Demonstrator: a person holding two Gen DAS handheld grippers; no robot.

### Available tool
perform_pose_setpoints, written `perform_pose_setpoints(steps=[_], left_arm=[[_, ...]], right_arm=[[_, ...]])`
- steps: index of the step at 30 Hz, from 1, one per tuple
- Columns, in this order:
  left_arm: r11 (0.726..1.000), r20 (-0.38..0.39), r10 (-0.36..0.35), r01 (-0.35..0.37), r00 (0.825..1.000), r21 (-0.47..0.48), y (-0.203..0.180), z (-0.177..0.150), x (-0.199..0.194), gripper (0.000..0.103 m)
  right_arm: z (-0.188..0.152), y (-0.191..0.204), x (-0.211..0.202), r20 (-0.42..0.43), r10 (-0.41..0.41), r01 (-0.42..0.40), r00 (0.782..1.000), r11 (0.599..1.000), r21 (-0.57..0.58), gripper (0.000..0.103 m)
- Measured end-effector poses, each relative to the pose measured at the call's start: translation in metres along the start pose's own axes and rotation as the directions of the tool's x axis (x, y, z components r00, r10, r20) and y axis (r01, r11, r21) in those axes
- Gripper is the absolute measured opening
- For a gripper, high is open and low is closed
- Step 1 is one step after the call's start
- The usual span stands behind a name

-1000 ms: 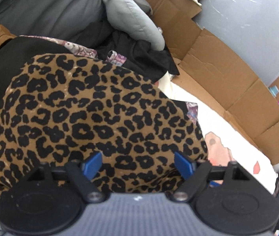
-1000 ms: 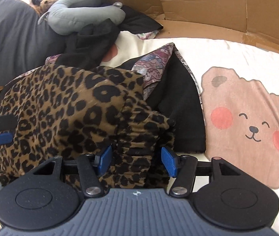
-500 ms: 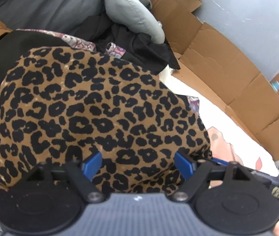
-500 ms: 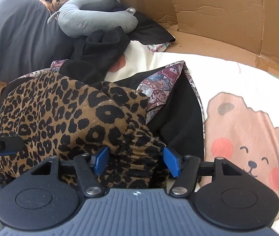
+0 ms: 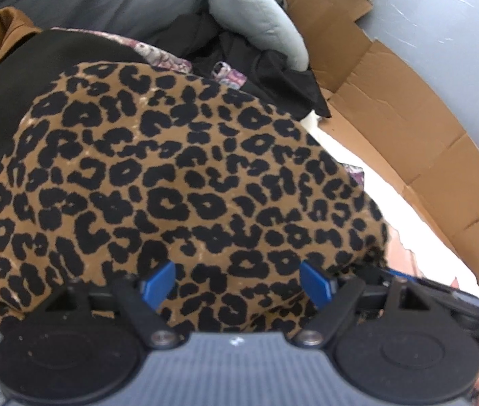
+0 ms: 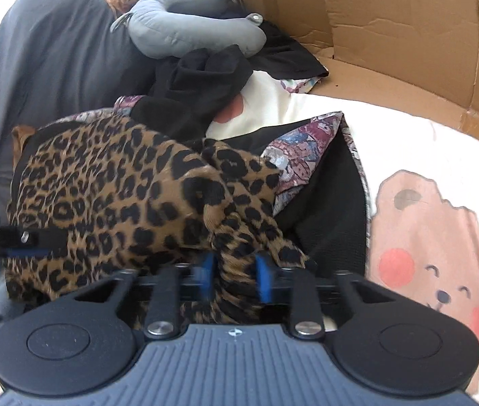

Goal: Fold clothes
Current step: 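Grasp the leopard-print pants with the right tool while the left tool grasps another edge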

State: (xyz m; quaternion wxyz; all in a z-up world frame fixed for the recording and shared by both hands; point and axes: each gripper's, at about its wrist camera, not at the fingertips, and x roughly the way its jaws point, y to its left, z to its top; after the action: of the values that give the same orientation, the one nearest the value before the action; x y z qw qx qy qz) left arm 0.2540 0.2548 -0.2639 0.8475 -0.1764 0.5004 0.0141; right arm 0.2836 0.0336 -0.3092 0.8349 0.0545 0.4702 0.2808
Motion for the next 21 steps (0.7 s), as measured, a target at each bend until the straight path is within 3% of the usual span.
perform_pose_setpoints(steps=[8,12,16,21], left_arm=[[0.999,0.029,-0.019,0.020,0.999,-0.027,-0.008,0.002,-0.003,0.083],[0.999,0.042,-0.049,0.049,0.998,0.001,-0.021,0.003,-0.008,0.088],[0.997,0.043,-0.068,0.066,0.997,0.041,-0.030,0.002,-0.010,0.090],[0.999,0.025,-0.053,0.053,0.998,-0.011,-0.019,0.002,-0.006,0.090]], right_arm=[[-0.032,0.034,-0.049,-0.036,0.004,-0.008,0.999,0.996,-0.093,0.012],[-0.055,0.046,-0.060,-0.071,-0.005,-0.004,0.997,0.992,-0.126,0.012],[-0.073,0.047,-0.065,-0.087,-0.017,0.007,0.996,0.994,-0.106,0.011],[-0.096,0.050,-0.064,-0.122,-0.027,0.016,0.992,0.996,-0.091,0.010]])
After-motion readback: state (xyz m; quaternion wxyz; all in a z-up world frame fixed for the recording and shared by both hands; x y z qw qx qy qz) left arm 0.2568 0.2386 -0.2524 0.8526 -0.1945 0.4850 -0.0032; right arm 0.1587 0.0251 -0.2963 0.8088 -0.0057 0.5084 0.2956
